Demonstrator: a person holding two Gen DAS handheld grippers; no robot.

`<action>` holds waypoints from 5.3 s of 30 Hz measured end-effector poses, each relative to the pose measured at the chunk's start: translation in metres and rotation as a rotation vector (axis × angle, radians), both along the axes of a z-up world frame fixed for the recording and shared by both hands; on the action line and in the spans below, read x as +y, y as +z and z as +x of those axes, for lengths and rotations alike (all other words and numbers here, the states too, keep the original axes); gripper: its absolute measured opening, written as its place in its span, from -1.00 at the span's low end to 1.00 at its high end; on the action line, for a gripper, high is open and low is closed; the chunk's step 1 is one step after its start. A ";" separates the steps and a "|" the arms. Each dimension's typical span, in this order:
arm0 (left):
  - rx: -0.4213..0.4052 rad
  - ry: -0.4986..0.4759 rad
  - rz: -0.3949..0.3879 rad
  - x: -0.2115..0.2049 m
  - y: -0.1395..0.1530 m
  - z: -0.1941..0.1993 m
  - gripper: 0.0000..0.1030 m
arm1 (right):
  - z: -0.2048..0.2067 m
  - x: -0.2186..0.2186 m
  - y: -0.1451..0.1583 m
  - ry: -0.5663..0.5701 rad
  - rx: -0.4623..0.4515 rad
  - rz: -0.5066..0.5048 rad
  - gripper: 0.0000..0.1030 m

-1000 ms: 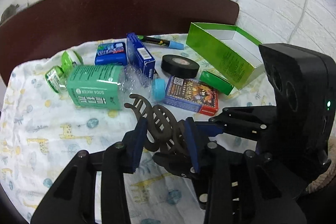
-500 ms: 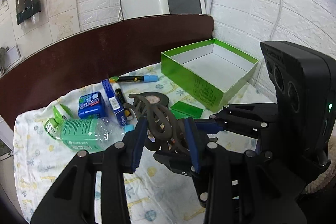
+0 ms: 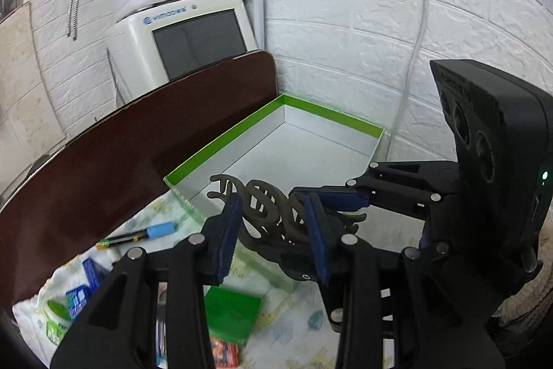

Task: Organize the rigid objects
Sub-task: 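Lift the brown S-hook with the left tool into the green box, then open the left tool to drop the hook and move to the card box, then grasp the playing-card box with the left tool and lift it, then carry the card box into the green box and release it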

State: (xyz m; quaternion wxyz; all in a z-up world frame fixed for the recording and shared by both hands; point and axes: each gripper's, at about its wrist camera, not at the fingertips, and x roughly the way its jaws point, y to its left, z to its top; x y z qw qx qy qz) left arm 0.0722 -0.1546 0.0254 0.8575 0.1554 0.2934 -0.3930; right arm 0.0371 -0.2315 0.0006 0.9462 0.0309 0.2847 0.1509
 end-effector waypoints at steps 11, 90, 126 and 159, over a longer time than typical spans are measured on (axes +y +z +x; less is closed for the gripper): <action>0.067 -0.052 0.073 -0.079 -0.023 0.051 -0.32 | 0.056 -0.074 -0.025 -0.101 0.047 0.030 -0.07; 0.302 0.343 -0.051 0.166 -0.098 -0.025 -0.28 | -0.016 0.110 -0.065 0.056 0.357 0.145 -0.29; 0.099 0.055 0.021 -0.060 -0.022 0.064 -0.28 | 0.031 -0.105 -0.003 -0.263 0.058 0.241 -0.29; 0.109 0.224 0.074 0.012 -0.030 0.091 -0.28 | 0.014 -0.084 -0.001 -0.208 0.041 0.222 -0.35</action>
